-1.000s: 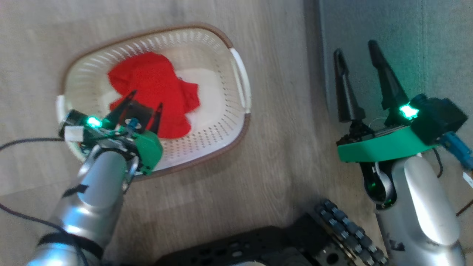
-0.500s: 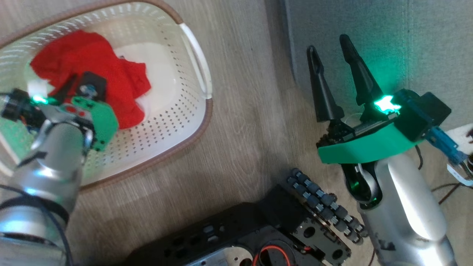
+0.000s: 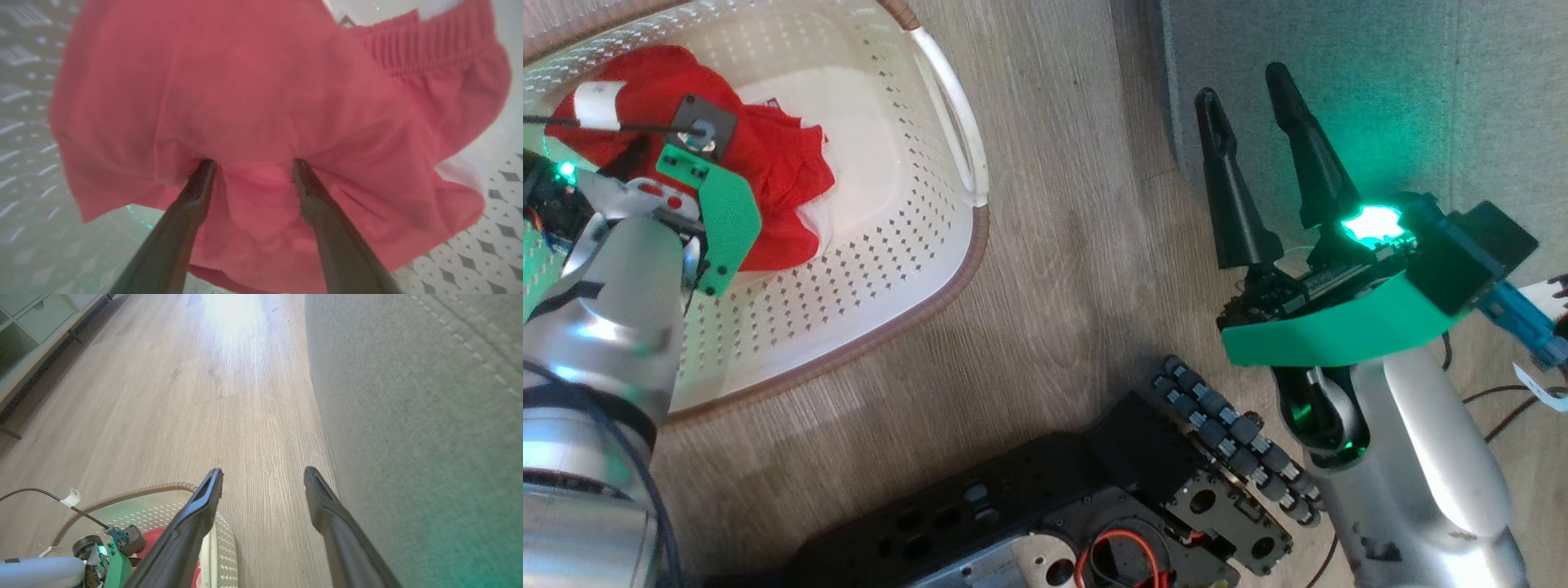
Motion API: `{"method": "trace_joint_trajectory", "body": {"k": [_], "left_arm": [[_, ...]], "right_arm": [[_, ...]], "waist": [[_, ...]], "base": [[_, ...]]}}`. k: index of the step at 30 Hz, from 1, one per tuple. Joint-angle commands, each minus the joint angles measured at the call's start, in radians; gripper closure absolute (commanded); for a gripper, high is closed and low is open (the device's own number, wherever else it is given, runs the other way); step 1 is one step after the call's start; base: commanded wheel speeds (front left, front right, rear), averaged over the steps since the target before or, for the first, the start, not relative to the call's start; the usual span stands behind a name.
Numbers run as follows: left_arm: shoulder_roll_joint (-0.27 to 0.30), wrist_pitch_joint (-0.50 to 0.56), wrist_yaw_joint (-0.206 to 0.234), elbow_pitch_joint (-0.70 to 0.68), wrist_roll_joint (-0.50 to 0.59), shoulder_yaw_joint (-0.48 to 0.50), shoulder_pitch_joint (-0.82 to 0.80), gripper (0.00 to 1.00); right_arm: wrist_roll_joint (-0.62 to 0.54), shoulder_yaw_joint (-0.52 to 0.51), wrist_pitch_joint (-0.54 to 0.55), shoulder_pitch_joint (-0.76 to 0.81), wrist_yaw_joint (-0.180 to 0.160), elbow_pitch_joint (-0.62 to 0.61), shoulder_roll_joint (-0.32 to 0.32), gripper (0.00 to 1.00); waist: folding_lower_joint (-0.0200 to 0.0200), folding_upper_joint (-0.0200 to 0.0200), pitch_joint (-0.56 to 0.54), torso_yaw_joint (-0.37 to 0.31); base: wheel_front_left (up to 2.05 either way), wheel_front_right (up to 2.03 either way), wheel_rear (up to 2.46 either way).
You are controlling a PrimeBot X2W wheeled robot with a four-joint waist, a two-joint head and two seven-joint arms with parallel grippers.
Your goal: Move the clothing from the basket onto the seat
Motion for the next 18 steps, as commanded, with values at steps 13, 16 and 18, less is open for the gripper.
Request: {"method": "trace_joint_trajectory", "body": {"k": [13,16,18], "left_arm": [[0.024,0.097,-0.021,0.008,0.010,-0.028,0.008,0.00],[0.025,0.118,-0.030,0.008,-0.003,-0.025,0.015,0.03],[0.026,0.134,-0.046,0.008,-0.012,-0.028,0.019,1.00]], "right_arm": [[-0.028,-0.022,-0.006,0.069,0.000,-0.026,0.002,0.00],[-0.027,-0.027,-0.006,0.068,0.000,-0.028,0.002,0.00],[-0.029,-0.029,-0.006,0.065,0.000,-0.025,0.002,0.00]], "waist": [[0.0000,0.0000,0.015,0.005],[0.0000,0.0000,0.016,0.008],[0.0000,0.0000,0.015,0.010]], "base": [[0.00,0.00,0.00],[0.00,0.00,0.00],[0.00,0.00,0.00]]}}
